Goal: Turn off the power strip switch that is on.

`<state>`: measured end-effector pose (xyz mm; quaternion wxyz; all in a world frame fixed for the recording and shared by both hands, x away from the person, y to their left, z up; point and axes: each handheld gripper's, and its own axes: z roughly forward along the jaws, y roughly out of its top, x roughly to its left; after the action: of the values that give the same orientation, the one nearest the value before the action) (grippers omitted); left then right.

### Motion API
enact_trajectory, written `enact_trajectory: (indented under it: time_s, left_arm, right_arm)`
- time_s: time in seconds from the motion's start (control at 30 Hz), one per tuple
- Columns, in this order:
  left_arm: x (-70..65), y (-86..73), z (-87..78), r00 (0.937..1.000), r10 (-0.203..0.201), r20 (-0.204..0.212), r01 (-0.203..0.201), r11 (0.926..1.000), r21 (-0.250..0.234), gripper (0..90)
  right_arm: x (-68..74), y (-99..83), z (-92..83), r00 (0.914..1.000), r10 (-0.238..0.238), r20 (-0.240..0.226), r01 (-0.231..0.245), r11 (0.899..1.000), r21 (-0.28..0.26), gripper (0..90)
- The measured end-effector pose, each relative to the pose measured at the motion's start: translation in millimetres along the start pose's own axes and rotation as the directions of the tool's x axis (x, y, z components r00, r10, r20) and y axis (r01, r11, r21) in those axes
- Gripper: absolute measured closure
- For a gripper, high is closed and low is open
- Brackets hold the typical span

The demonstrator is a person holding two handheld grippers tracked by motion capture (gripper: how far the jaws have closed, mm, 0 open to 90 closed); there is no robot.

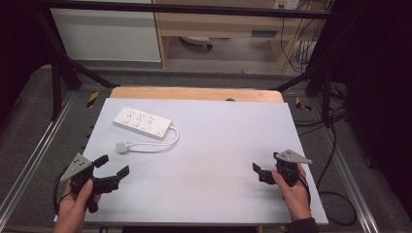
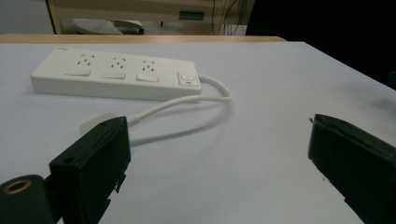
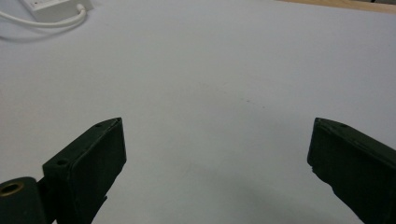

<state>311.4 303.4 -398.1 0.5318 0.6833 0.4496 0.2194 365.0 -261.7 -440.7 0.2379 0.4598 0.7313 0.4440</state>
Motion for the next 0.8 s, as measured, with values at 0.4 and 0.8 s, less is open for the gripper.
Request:
enact_trajectory:
  time_s: [0.4, 0.8]
  left_arm:
    - [8.4, 11.5, 2.7, 0.9999, -0.011, 0.009, 0.011, 0.9999, 0.004, 6.3]
    - [18.1, 35.0, 0.3, 0.9996, -0.017, -0.024, 0.017, 0.9999, -0.003, 6.6]
  right_arm:
    - [2.1, -1.1, 1.6, 0.9999, -0.012, 0.000, 0.012, 1.000, 0.010, 4.8]
    - [2.0, -1.0, 0.8, 0.9999, -0.003, -0.012, 0.003, 1.000, -0.001, 4.8]
